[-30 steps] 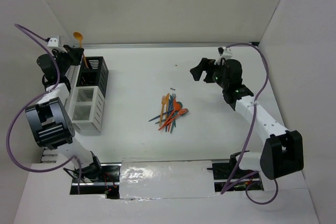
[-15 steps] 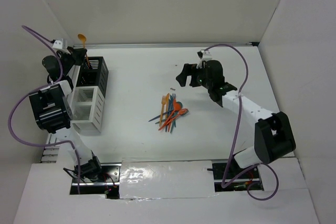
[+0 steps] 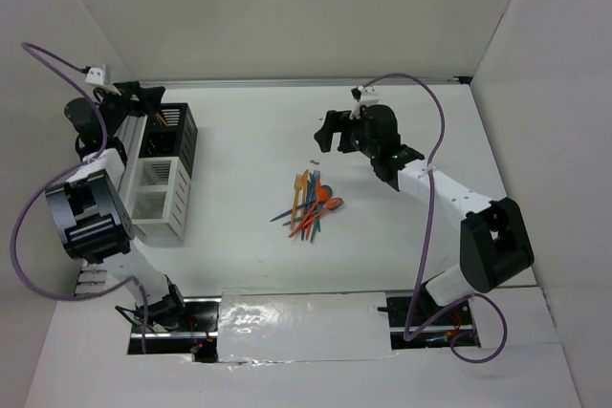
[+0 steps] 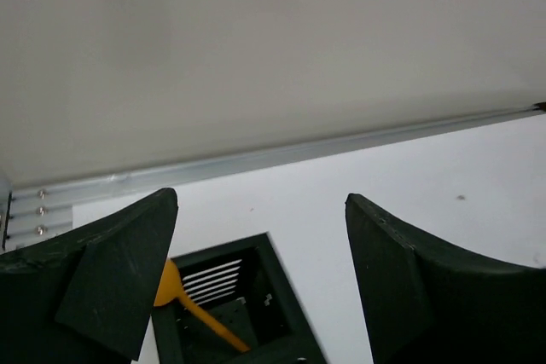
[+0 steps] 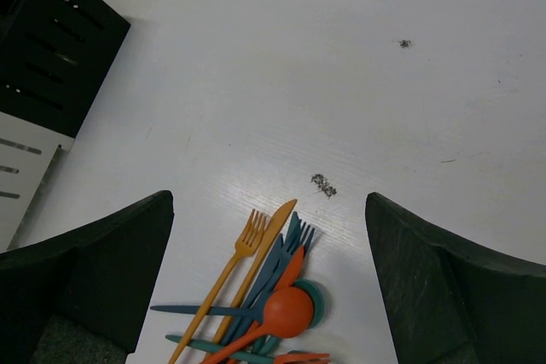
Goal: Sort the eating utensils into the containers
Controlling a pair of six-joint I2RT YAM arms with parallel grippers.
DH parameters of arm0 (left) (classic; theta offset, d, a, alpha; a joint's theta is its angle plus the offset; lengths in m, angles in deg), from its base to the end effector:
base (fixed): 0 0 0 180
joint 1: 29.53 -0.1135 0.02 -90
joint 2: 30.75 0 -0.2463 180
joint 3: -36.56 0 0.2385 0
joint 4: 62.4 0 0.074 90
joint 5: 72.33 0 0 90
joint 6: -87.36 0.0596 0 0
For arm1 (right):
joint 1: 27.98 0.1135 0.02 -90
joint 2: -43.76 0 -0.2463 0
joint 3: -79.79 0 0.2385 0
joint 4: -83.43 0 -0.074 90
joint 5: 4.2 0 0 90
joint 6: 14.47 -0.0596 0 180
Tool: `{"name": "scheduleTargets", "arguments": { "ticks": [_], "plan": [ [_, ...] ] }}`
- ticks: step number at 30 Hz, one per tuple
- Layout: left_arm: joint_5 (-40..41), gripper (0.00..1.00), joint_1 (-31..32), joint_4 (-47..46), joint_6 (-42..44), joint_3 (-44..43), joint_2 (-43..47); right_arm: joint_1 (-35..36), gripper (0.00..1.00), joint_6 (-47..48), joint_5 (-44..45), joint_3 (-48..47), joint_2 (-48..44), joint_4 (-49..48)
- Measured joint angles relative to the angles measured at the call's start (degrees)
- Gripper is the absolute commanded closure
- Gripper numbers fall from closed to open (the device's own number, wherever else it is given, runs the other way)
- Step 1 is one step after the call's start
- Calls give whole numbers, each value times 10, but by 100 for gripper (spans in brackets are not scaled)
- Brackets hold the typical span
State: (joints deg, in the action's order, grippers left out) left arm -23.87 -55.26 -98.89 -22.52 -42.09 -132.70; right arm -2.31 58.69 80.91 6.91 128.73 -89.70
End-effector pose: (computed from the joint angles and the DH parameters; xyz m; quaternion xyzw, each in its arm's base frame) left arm 0.3825 0.1404 0.2872 0.0310 0.6431 -0.1826 0.7430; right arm 0.3203 0.1596 0.2656 -0.0873 0.8089 0.2428 0.5284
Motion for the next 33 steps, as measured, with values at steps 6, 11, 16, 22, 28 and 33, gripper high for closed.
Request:
{"name": "scheduleTargets", "arguments": {
  "ticks": [6,11,16,22,28,33],
  "plan": [
    [-49,8,54,216,32,-108,161,8,0,-11,35,-10,0,6],
    [-36,14,301,404,80,-163,207,3,0,-22,72,-10,-1,37],
    [45,22,450,561,72,-130,155,-18,0,-38,93,-4,-24,74],
    [185,29,511,685,16,-101,66,-50,0,-56,118,31,-101,100],
    [285,40,559,730,-6,-134,-14,-56,0,-63,133,82,-171,111],
    [330,40,577,749,-26,-136,-53,-59,0,-63,145,96,-185,121]
  ]
}}
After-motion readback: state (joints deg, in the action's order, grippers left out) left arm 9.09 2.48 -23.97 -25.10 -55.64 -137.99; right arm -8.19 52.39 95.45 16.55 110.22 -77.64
